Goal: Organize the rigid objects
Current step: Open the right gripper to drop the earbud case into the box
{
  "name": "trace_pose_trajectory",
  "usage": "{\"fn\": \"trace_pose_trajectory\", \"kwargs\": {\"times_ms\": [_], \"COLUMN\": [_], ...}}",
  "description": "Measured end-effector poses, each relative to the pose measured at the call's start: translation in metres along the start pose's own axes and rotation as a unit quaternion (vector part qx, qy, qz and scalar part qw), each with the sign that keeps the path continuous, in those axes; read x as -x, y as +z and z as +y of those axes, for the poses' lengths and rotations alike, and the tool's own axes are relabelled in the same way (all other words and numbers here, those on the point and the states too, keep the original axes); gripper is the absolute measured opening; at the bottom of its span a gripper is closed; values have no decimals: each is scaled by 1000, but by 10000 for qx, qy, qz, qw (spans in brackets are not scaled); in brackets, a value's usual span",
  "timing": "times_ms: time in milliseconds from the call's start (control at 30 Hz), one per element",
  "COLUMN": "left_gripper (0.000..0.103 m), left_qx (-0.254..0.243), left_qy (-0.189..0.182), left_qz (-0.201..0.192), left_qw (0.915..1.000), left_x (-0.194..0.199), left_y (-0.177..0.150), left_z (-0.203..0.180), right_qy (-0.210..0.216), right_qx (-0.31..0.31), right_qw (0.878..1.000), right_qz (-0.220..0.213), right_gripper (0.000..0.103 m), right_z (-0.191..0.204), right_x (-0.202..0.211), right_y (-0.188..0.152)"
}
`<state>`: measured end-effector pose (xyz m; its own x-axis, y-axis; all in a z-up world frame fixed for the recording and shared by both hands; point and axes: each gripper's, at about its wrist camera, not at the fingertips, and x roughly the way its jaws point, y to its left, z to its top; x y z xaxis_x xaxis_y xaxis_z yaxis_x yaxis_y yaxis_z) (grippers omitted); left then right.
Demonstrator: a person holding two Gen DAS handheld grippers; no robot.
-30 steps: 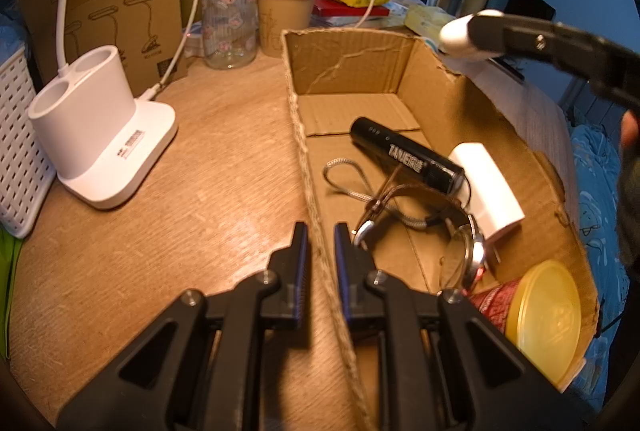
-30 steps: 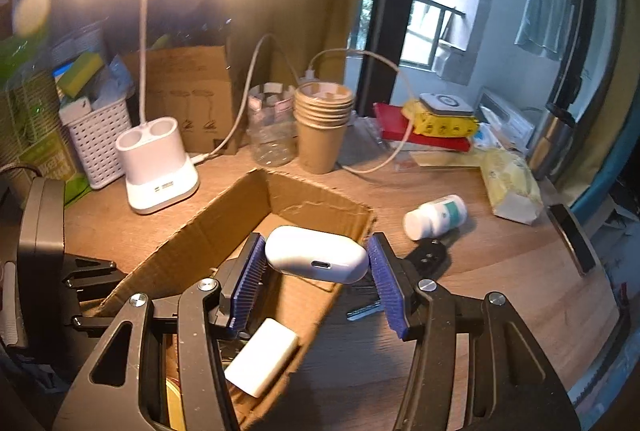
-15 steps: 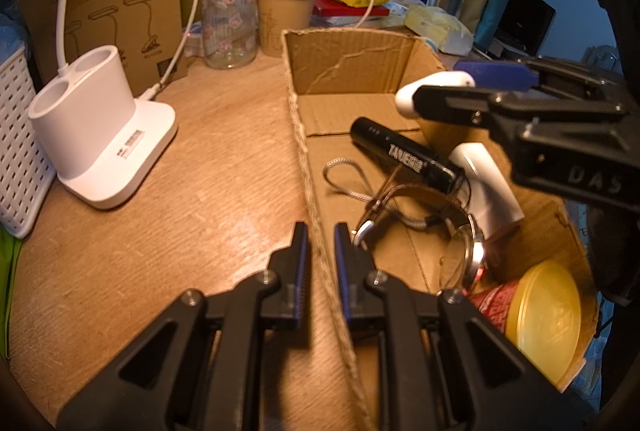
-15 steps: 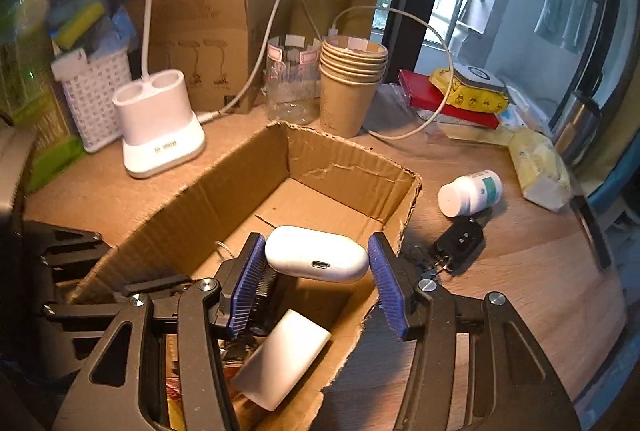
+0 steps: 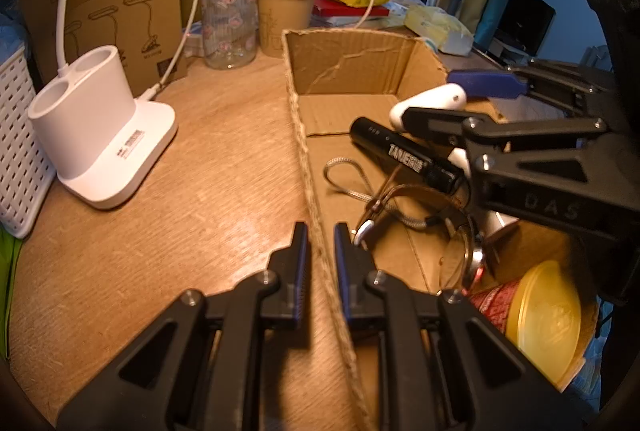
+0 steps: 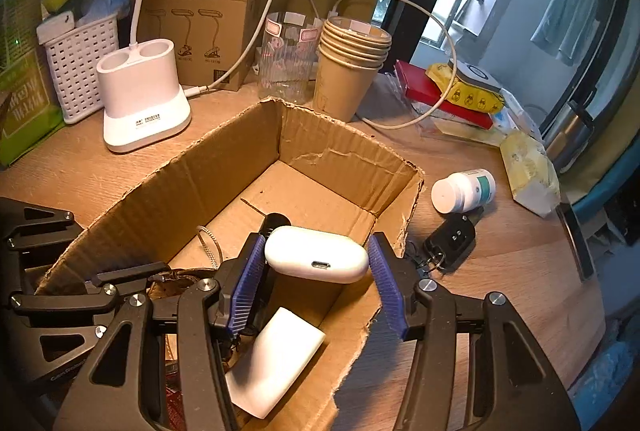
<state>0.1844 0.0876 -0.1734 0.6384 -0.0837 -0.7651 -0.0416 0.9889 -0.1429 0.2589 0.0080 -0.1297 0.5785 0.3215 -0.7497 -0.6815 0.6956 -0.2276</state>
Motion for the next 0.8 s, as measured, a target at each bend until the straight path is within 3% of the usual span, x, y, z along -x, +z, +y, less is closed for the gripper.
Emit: {"fn": "trace_pose_trajectory", "kwargs": {"times_ms": [800], "left_gripper": [15], "left_qx": [12], "left_qy": [1], "left_qz": [5], "left_qw": [10000], "left_x": [0], "left_y": [1], "left_z": [3], "right_qy": [316], "right_qx": [-561], "right_qw": [9973], "right_qz": [-340], "right_gripper": [61], "right_z": [-24], "right_x": [25], "right_y": [2]}}
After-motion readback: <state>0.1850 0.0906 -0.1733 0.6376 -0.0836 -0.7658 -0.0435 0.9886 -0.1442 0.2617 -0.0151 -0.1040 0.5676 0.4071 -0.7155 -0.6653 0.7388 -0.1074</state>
